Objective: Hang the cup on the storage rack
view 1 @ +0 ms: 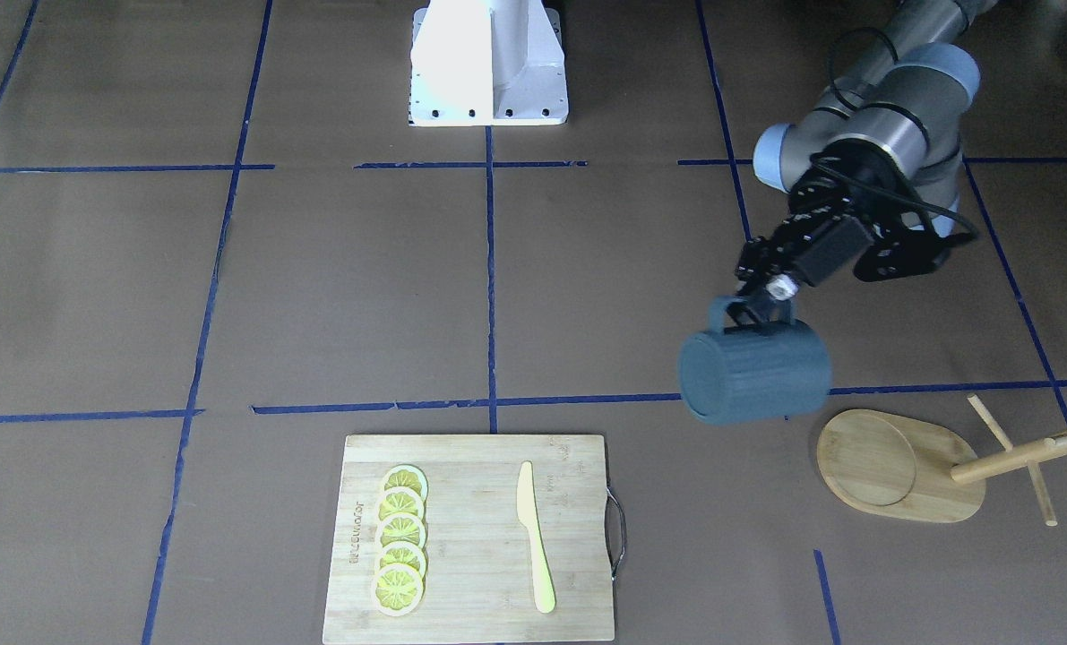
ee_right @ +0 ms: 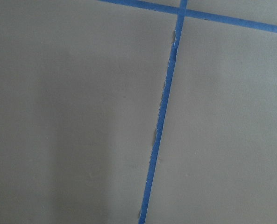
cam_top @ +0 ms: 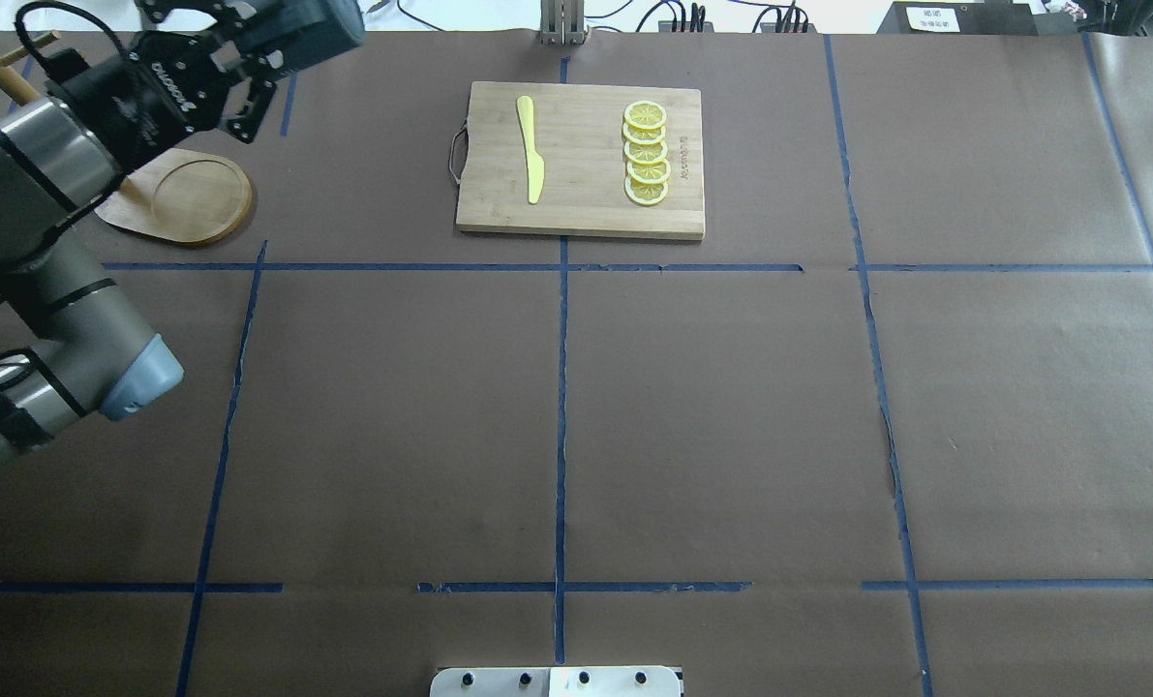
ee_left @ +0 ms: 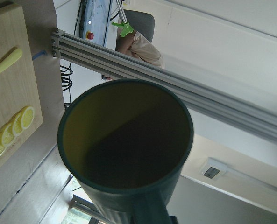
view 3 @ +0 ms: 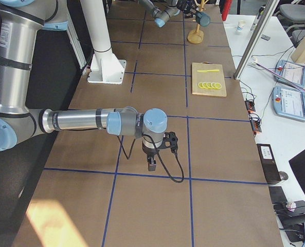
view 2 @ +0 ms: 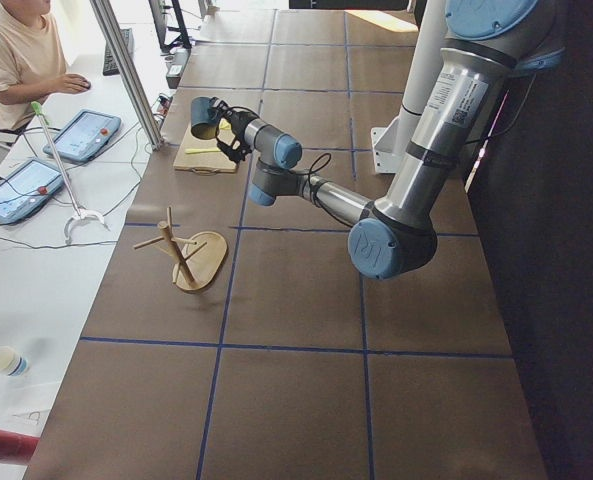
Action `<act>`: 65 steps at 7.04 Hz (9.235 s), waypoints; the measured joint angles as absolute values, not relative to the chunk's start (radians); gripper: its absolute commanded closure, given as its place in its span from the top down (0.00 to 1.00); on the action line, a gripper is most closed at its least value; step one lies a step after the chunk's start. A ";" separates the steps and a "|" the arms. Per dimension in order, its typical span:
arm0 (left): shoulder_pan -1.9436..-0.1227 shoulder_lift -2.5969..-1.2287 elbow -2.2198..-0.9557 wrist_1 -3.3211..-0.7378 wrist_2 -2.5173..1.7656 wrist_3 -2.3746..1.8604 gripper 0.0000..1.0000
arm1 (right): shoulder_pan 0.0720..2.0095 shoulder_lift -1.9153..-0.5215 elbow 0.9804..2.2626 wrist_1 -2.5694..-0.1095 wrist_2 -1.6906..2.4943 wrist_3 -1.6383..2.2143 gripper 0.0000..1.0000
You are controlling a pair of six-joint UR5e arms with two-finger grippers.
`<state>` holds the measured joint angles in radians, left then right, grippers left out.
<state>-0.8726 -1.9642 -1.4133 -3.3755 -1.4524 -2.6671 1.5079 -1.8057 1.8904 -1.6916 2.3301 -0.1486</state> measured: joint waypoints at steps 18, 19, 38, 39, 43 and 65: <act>-1.003 -1.947 -0.792 -4.060 -1.402 -2.736 0.38 | 1.508 -1.804 1.885 -1.637 2.330 -0.143 1.00; -1.001 -1.946 -0.784 -4.060 -1.402 -2.736 0.99 | 1.508 -1.804 1.885 -1.637 2.330 -0.144 1.00; -1.246 -1.531 -1.336 -3.528 -2.163 -1.077 1.00 | 1.508 -1.807 1.878 -1.637 2.335 -0.143 1.00; -1.284 -1.523 -1.340 -3.416 -2.175 -0.871 1.00 | 1.508 -1.807 1.878 -1.637 2.336 -0.143 1.00; -1.412 -1.495 -1.348 -2.952 -2.137 -0.109 1.00 | 1.508 -1.807 1.878 -1.637 2.335 -0.143 1.00; -1.526 -1.405 -1.740 -1.560 -2.382 -0.081 1.00 | 1.508 -1.807 1.865 -1.637 2.333 -0.143 1.00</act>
<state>-1.5265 -1.4051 -1.7403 -1.5596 -2.3823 -0.0809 1.5079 -1.8070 1.8655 -1.6368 2.3334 -0.1427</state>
